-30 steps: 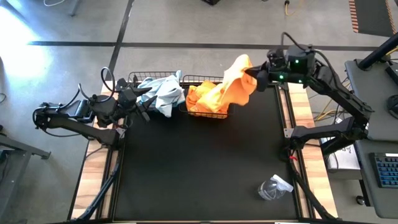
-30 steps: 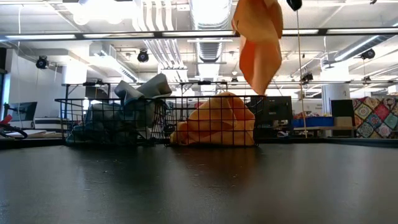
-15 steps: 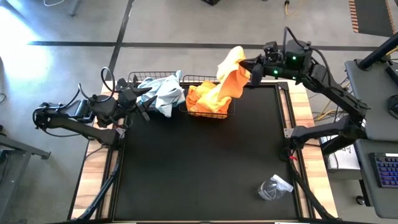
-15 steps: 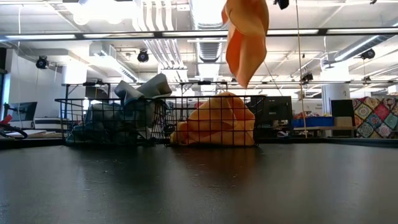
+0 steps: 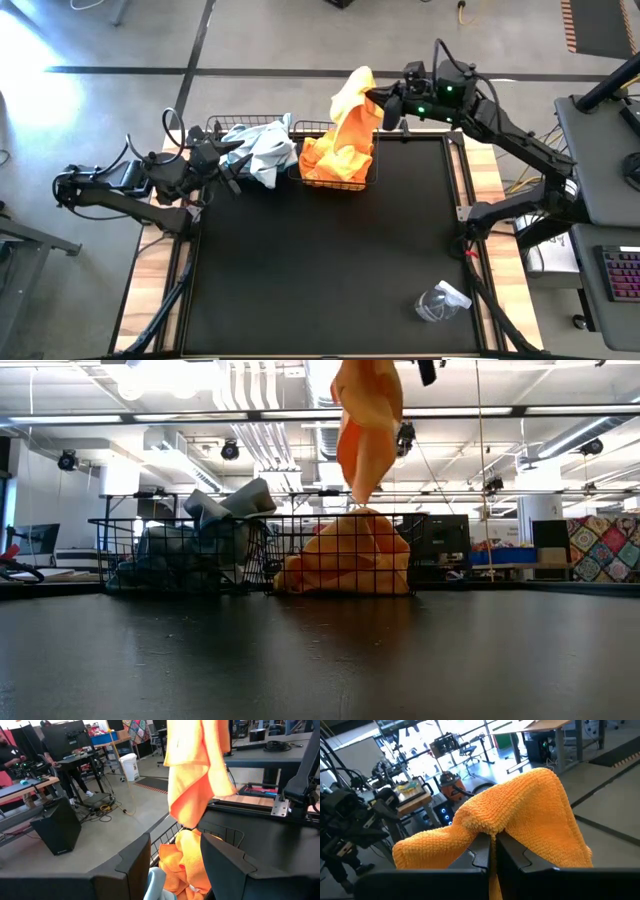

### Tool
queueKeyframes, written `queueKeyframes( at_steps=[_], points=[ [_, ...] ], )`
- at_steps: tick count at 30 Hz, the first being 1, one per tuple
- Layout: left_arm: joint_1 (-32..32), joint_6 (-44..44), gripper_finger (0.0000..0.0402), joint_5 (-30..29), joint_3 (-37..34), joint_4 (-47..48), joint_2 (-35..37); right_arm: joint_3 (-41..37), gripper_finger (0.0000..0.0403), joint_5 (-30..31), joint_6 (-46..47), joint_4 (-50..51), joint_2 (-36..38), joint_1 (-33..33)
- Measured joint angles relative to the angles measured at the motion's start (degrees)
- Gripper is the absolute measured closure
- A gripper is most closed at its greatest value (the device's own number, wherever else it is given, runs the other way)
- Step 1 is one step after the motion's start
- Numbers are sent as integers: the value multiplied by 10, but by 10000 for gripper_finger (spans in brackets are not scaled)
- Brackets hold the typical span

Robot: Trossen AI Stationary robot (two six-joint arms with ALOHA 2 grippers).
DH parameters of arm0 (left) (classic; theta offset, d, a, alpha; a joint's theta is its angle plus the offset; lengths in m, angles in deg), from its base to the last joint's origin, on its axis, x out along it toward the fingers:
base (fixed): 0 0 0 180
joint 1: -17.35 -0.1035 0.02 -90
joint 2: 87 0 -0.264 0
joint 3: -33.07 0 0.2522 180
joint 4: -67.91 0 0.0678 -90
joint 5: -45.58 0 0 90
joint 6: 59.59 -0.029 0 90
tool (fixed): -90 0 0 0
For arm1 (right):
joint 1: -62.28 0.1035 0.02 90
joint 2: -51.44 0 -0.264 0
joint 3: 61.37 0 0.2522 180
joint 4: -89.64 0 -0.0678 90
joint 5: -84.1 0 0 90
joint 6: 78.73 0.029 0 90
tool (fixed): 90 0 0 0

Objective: Sort microfiber towel by color & place in baskets
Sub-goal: Put the yellow towel into the right black wire basket

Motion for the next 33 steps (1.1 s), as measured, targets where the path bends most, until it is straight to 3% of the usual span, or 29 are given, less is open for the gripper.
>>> queueKeyframes(
  at_steps=[19, 33],
  points=[
    [0, 0, 243, 0, 0, 0, 0, 0, 394, 0, -7, -23, -116, 0],
    [0, 0, 243, 0, 0, 6, 0, 0, 386, -30, -27, -10, -125, 0]
  ],
)
